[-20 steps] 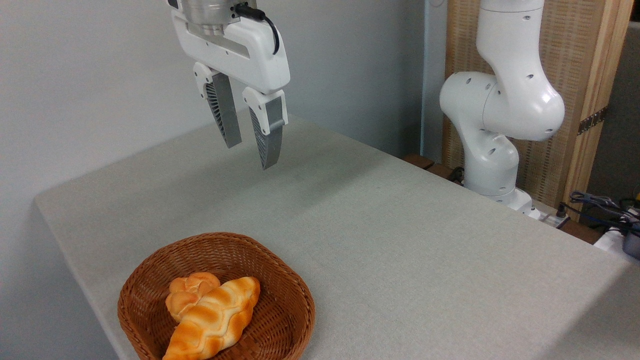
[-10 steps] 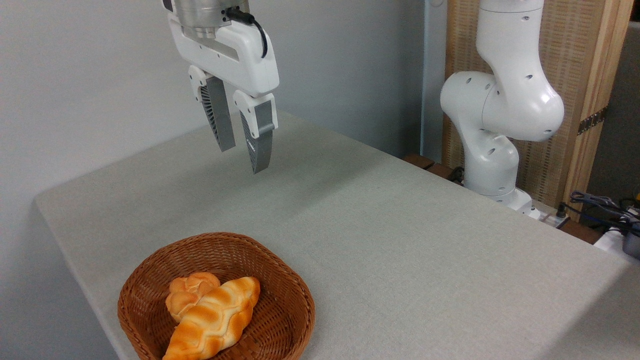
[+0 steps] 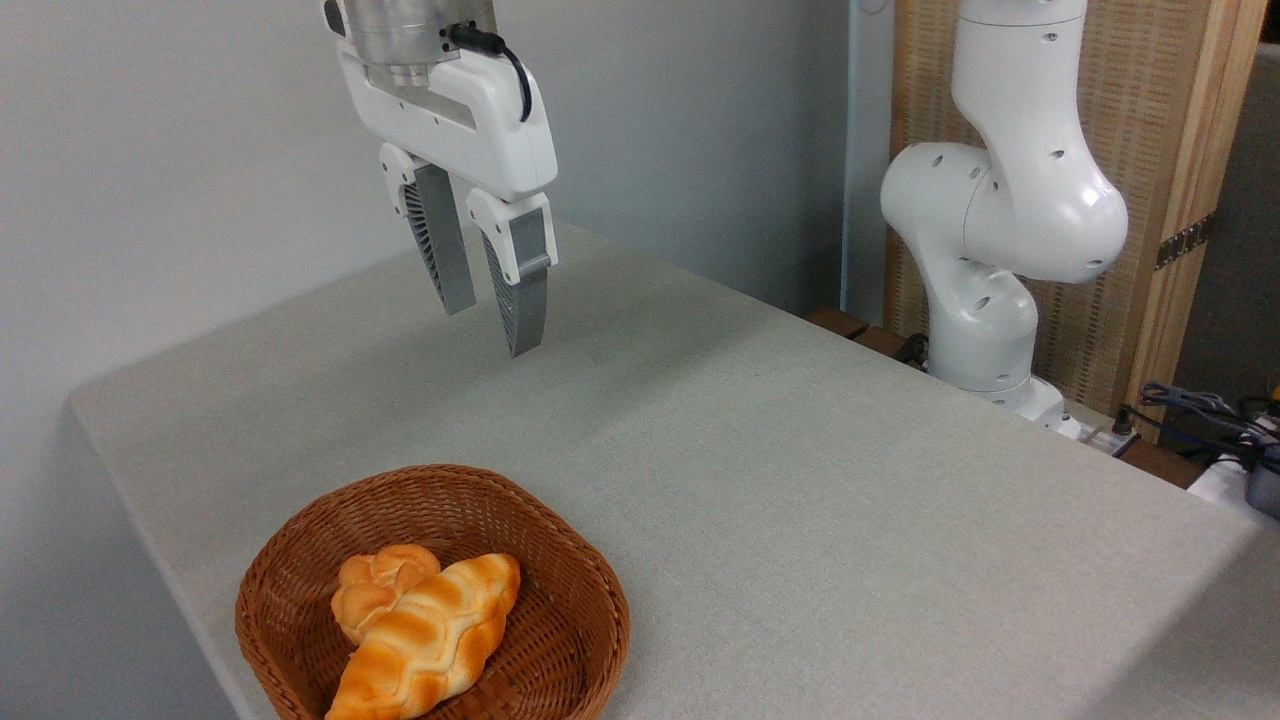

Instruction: Put bread into the basket

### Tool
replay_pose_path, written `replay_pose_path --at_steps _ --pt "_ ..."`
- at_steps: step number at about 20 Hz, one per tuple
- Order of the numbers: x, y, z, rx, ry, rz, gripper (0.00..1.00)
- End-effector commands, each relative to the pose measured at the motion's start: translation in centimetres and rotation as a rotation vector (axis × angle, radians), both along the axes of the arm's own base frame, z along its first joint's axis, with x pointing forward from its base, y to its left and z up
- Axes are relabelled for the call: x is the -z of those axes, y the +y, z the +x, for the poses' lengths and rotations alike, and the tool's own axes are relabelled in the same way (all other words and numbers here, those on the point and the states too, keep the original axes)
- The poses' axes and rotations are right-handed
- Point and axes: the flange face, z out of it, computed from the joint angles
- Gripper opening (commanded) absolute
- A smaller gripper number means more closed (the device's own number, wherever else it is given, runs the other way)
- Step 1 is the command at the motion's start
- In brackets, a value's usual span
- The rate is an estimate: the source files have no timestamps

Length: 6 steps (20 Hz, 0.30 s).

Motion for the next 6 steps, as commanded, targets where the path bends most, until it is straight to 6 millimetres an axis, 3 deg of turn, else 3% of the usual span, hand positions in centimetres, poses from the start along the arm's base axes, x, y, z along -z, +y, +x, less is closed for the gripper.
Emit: replay_pose_path --at_steps 1,6 --pt "-0.29 0.64 -0.12 -0.002 -0.019 0.009 1.0" --pt "-0.36 0.74 -0.1 0.001 -0.022 0.019 1.0"
